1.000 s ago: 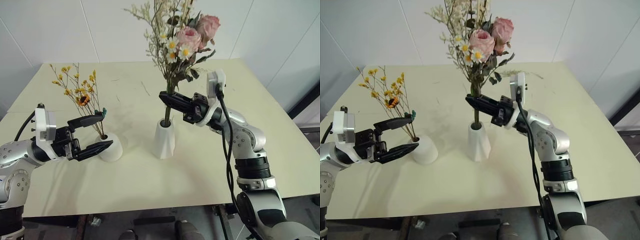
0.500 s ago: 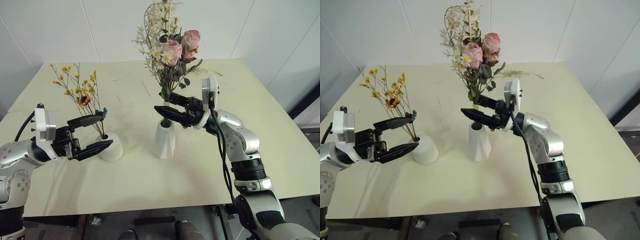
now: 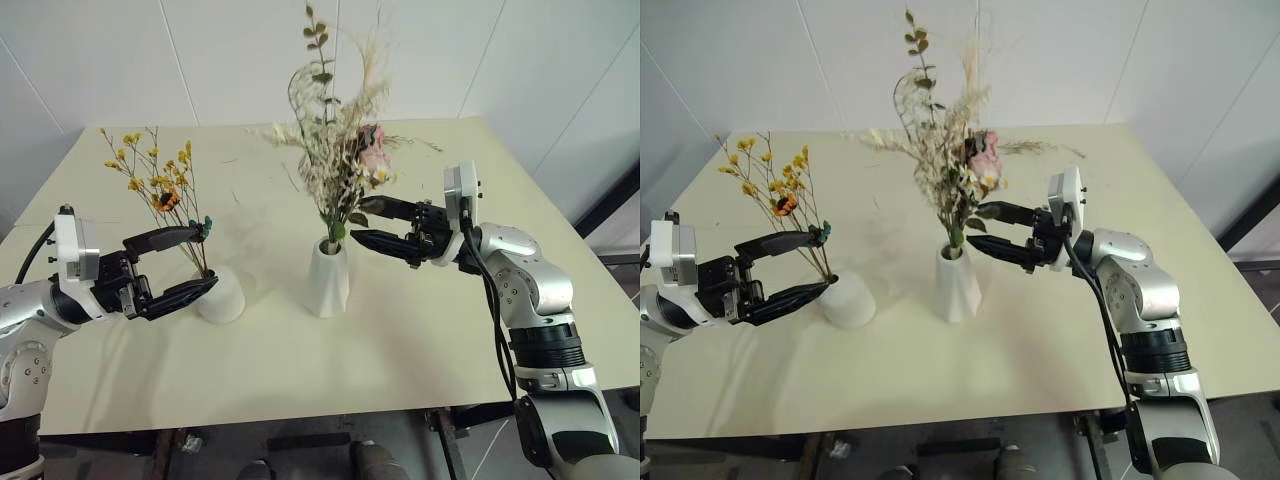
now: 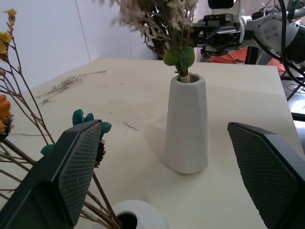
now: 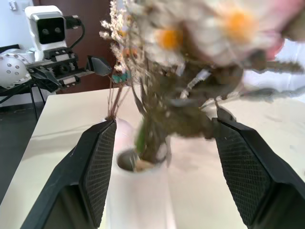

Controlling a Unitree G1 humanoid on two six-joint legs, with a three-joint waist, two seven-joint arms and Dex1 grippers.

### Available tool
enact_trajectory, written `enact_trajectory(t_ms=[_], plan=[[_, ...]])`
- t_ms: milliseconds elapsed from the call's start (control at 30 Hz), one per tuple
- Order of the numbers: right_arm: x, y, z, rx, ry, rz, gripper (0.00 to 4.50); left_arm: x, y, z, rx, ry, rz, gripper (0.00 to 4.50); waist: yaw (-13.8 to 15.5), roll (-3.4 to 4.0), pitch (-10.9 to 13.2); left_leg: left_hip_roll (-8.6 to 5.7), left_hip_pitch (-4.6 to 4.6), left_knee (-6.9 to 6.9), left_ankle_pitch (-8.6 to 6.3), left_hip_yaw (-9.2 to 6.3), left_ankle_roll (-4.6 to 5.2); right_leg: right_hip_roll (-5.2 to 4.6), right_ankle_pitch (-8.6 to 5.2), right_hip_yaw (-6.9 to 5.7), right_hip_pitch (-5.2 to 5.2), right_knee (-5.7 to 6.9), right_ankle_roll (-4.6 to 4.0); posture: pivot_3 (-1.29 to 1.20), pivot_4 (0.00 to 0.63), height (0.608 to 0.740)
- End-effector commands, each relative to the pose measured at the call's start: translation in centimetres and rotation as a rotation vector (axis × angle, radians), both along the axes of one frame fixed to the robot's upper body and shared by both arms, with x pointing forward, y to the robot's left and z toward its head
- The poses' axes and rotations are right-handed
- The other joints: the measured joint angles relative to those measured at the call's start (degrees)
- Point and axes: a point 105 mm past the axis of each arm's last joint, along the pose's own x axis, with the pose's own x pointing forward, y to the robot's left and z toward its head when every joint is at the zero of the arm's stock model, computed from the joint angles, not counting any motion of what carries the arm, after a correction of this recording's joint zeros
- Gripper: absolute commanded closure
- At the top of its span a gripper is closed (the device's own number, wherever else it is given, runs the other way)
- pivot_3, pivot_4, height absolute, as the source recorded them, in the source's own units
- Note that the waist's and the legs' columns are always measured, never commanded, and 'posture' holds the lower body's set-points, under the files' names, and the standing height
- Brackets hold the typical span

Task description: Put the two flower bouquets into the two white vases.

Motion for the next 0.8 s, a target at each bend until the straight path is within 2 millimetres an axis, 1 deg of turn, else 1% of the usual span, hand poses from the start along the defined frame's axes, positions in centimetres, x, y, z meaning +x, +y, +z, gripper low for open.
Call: enact_trajectory(t_ms=[33,233,267,300,367,433,533,667,800], plan=[[-0.6,-1.4,0.2,-0.036,-0.028,-0.014,1.13,-0.4,0.3,0.8,0.020,-0.042,0.002,0.00,0.1,0.00,0.0,0.00,-0.01,-0.01,0.00,0.00,0.00,0.00,0.00,0.00,0.00,-0.02,0.00,0.00,0.150,0.740],[0.4,-5.0,-1.0,-0.156,-0.044,-0.129,1.13,-0.8,1.3,0.9,0.050,-0.035,0.031,0.00,0.3,0.00,0.0,0.00,-0.03,0.00,-0.01,0.01,0.01,0.00,0.00,-0.01,0.01,-0.08,0.00,0.00,0.150,0.740],[0.6,-6.0,-1.2,-0.190,-0.052,-0.155,1.13,-1.0,1.6,0.9,0.057,-0.033,0.040,0.00,0.3,0.00,0.0,0.00,-0.03,0.00,-0.01,0.01,0.01,0.00,0.00,-0.01,0.00,-0.07,0.00,0.00,0.150,0.740],[0.6,-6.6,-1.4,-0.214,-0.058,-0.172,1.13,-1.2,1.8,1.0,0.062,-0.031,0.046,0.00,0.2,0.00,0.0,0.00,-0.02,0.00,-0.01,0.01,0.01,0.00,0.00,-0.01,0.00,-0.07,0.00,0.00,0.150,0.740],[0.4,-8.2,-1.7,-0.269,-0.075,-0.201,1.13,-1.9,2.9,1.3,0.075,-0.026,0.061,0.00,0.1,0.00,0.0,0.00,-0.02,-0.02,-0.02,0.02,0.04,0.00,-0.01,0.00,0.00,-0.11,-0.01,0.00,0.150,0.740],[0.1,-9.1,-1.8,-0.288,-0.076,-0.213,1.13,-2.3,3.7,1.6,0.076,-0.023,0.077,0.00,-0.1,0.01,0.0,0.00,-0.02,-0.04,-0.04,0.04,0.07,0.00,-0.01,0.00,0.00,-0.14,-0.02,0.00,0.150,0.740],[0.2,-9.5,-2.0,-0.300,-0.105,-0.240,1.13,-2.4,5.0,1.4,0.107,-0.013,0.110,0.00,-0.2,0.00,0.0,0.01,0.01,-0.03,-0.04,0.05,0.08,0.01,-0.01,0.00,0.00,-0.12,-0.02,0.00,0.150,0.740],[1.1,-9.7,-1.5,-0.262,-0.156,-0.317,1.13,-2.1,6.0,1.7,0.097,-0.023,0.142,0.00,-0.1,-0.01,0.0,0.00,0.07,0.03,-0.04,0.10,0.07,0.00,-0.01,0.02,0.09,-0.12,-0.03,0.00,0.150,0.740],[0.7,-9.6,-1.7,-0.276,-0.151,-0.306,1.13,-2.0,6.7,1.4,0.111,-0.008,0.136,0.00,0.0,0.00,0.0,0.00,0.07,0.03,-0.04,0.09,0.06,-0.01,0.00,0.02,0.10,-0.13,-0.04,0.00,0.150,0.740]])
